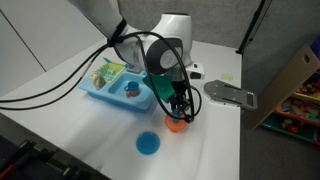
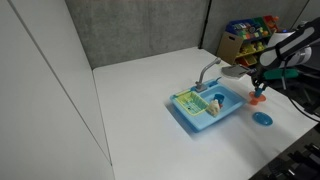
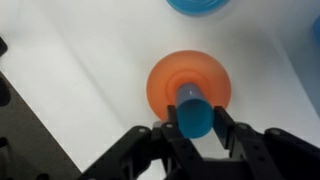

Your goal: Put the blue cup on the orange plate

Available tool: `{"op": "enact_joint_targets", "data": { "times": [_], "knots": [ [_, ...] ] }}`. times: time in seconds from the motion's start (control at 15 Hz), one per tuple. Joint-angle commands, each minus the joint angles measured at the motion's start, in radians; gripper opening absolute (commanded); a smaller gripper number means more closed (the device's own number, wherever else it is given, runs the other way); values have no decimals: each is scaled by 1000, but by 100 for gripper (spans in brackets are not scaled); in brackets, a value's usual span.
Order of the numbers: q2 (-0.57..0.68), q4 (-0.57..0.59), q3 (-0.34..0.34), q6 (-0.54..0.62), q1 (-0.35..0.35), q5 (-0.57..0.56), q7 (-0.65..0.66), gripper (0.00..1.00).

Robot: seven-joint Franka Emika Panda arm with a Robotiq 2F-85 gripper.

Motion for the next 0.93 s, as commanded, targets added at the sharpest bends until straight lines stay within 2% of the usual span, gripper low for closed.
{"op": "enact_joint_targets", "data": {
  "times": [0.0, 0.07, 0.13, 0.2, 0.53, 0.87],
  "knots": [
    [14, 23, -2, -9, 0, 7, -7, 16],
    [15, 23, -3, -8, 1, 6, -6, 30],
    [15, 23, -3, -8, 1, 6, -6, 66],
    [15, 23, -3, -8, 1, 6, -6, 66],
    [4, 16, -1, -5, -1, 8, -11, 100],
    [-75, -17, -3, -48, 7, -3, -29, 100]
  ]
}}
